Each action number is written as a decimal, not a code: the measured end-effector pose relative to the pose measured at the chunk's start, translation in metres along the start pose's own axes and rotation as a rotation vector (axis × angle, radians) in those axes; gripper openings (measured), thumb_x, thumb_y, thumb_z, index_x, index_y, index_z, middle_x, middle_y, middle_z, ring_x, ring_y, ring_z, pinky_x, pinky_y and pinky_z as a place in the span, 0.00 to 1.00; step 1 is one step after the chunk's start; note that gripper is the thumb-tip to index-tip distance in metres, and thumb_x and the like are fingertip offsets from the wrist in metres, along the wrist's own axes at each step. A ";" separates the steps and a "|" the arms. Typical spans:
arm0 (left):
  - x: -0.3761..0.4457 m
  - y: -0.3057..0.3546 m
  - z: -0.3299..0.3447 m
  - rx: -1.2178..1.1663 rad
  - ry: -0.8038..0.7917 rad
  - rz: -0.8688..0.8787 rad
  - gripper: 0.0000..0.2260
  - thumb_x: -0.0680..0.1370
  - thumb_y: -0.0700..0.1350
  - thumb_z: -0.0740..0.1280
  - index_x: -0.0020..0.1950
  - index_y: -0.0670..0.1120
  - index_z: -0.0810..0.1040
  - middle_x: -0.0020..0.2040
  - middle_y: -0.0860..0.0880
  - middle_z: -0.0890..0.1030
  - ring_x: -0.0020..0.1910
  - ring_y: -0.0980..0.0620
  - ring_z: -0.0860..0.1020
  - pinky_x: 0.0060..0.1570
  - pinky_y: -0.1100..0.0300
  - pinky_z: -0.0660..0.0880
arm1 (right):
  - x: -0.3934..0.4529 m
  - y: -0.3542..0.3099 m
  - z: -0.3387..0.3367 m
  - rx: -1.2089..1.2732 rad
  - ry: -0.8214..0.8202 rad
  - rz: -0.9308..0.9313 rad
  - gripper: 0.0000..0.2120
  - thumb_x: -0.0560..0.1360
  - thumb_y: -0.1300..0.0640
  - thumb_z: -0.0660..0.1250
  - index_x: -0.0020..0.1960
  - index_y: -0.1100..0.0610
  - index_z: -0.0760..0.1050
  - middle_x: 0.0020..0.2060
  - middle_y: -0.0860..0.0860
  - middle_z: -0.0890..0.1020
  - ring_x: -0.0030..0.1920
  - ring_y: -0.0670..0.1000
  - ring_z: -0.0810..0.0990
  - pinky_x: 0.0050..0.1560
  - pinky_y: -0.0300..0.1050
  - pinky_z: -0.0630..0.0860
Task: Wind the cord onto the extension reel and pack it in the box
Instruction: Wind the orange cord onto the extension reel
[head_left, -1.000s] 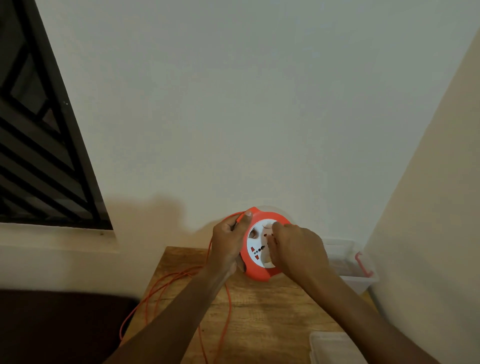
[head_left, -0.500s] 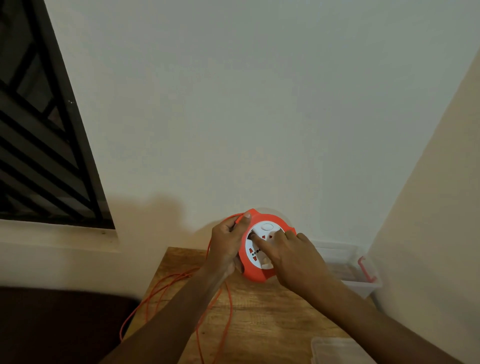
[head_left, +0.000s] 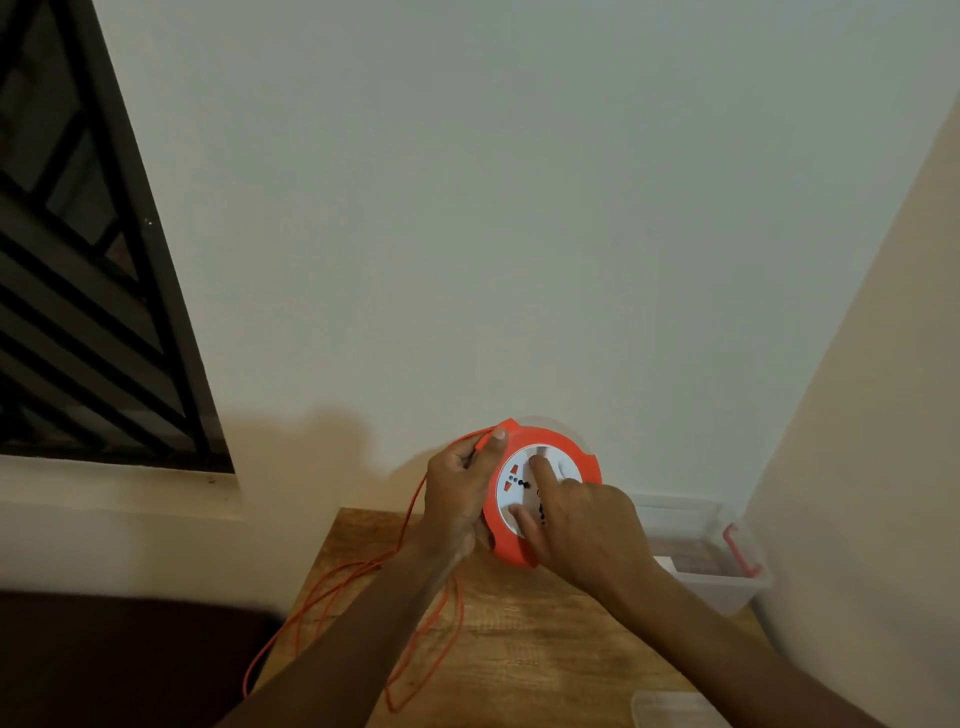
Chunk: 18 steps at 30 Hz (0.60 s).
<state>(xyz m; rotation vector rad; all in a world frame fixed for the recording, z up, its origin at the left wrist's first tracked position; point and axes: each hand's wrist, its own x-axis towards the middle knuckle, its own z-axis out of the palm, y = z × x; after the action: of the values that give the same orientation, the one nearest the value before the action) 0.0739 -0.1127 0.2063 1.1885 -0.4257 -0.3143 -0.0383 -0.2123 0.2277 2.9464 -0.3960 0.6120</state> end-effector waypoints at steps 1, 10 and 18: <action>0.000 -0.001 0.000 0.003 0.000 -0.002 0.07 0.81 0.51 0.70 0.50 0.55 0.88 0.49 0.50 0.90 0.47 0.47 0.89 0.41 0.55 0.85 | 0.000 0.000 0.000 -0.022 0.008 -0.005 0.27 0.77 0.35 0.53 0.68 0.52 0.67 0.42 0.52 0.84 0.35 0.54 0.82 0.35 0.44 0.77; -0.002 -0.003 0.001 -0.009 0.015 -0.006 0.15 0.73 0.59 0.70 0.55 0.53 0.85 0.50 0.51 0.90 0.48 0.47 0.88 0.44 0.52 0.86 | -0.003 0.000 -0.004 -0.099 -0.030 0.031 0.27 0.77 0.36 0.56 0.70 0.51 0.66 0.55 0.57 0.81 0.49 0.58 0.81 0.40 0.49 0.80; -0.003 -0.004 -0.003 -0.009 0.018 -0.053 0.07 0.81 0.51 0.70 0.50 0.53 0.88 0.48 0.48 0.90 0.46 0.44 0.89 0.41 0.53 0.86 | -0.005 0.022 -0.018 -0.179 -0.152 -0.435 0.25 0.67 0.59 0.74 0.62 0.47 0.72 0.64 0.59 0.73 0.50 0.59 0.78 0.34 0.51 0.80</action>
<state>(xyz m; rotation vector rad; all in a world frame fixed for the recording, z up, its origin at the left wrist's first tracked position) 0.0732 -0.1103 0.2007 1.1947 -0.3773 -0.3508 -0.0558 -0.2295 0.2432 2.7782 0.1711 0.2824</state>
